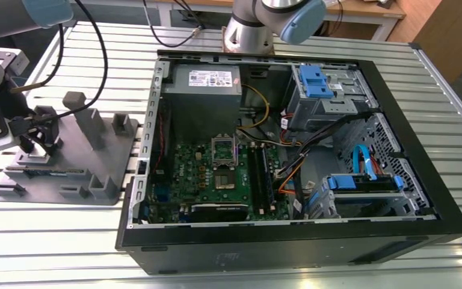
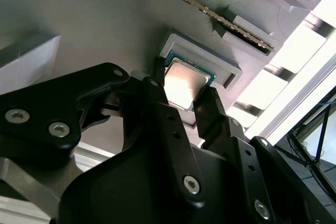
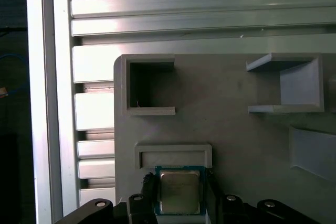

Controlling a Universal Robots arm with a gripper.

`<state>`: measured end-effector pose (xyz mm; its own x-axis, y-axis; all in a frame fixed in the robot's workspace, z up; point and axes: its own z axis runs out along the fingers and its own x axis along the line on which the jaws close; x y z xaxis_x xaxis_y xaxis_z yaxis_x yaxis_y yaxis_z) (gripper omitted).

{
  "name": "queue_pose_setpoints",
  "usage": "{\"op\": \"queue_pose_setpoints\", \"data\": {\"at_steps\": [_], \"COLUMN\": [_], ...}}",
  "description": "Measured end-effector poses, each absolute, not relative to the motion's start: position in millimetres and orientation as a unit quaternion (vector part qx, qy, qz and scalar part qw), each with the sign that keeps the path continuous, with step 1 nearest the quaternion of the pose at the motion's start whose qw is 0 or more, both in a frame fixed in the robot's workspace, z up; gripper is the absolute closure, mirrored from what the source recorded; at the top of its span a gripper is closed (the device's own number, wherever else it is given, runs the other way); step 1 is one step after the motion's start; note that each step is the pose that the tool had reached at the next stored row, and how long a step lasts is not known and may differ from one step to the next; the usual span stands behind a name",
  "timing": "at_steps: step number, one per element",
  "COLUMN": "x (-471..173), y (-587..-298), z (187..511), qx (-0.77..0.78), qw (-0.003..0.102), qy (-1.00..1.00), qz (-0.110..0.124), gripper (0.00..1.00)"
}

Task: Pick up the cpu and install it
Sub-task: 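Pick up the cpu and move it towards the insertion slot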

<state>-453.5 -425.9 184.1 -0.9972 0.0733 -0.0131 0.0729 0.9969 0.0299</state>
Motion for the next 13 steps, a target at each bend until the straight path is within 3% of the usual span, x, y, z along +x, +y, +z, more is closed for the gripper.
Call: {"op": "queue_pose_setpoints", "data": {"at_steps": [13], "x": [-453.5], "y": [-425.9], "z": [191.0], "qx": [0.037], "qw": [0.007], "qy": [0.999], "qz": [0.016], "gripper": [0.53]}}
